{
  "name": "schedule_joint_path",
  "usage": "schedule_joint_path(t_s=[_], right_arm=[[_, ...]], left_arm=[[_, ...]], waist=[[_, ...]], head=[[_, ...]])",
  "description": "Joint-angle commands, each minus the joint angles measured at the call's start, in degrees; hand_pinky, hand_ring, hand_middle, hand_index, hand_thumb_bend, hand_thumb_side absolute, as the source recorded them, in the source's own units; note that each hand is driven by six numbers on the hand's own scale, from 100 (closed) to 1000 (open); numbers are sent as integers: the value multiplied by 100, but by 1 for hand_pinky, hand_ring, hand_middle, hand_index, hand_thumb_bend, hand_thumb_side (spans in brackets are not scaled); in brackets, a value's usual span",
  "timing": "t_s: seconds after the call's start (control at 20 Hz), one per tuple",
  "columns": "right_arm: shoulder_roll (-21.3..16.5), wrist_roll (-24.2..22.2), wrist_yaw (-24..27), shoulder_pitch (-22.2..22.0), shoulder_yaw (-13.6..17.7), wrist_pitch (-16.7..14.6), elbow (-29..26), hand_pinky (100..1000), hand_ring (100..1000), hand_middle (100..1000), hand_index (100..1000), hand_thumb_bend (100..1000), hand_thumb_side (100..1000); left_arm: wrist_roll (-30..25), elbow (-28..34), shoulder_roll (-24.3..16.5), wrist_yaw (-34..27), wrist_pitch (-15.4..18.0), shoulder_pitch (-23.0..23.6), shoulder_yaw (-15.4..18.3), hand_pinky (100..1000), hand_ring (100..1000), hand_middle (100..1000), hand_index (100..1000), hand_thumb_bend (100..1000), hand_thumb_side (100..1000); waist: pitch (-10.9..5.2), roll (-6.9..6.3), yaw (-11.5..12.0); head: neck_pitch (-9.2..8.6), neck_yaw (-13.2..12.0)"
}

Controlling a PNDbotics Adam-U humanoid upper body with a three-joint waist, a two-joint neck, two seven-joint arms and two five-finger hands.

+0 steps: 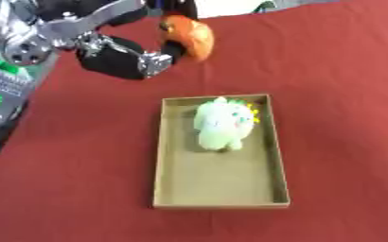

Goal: Pick up objects on the table and place them in the box.

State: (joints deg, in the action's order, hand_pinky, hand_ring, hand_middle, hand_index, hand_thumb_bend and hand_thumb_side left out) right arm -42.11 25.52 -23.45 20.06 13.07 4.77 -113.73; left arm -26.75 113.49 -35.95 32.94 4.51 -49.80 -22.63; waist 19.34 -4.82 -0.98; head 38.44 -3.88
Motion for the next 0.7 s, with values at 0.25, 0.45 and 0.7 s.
schedule_joint_path(t_s=[0.25, 0.45, 0.7], right_arm=[[-79, 25, -39, 0, 82, 18, -86, 696, 754, 602, 804, 115, 586], [-47, 31, -35, -13, 95, 29, -86, 695, 753, 601, 803, 114, 589], [0, 31, -25, -7, 101, 18, -86, 694, 753, 600, 802, 113, 591]], left_arm=[[-21, 110, -3, -59, 268, 313, -389, 559, 583, 529, 652, 100, 100], [77, 110, 90, 76, 394, 565, -615, 559, 579, 527, 649, 100, 100], [-15, 110, 278, 246, 391, 806, -896, 562, 580, 528, 650, 100, 100]], waist=[[-152, 40, 94], [-142, 46, 113], [-120, 68, 101]], head=[[90, 46], [98, 81], [59, 100]])
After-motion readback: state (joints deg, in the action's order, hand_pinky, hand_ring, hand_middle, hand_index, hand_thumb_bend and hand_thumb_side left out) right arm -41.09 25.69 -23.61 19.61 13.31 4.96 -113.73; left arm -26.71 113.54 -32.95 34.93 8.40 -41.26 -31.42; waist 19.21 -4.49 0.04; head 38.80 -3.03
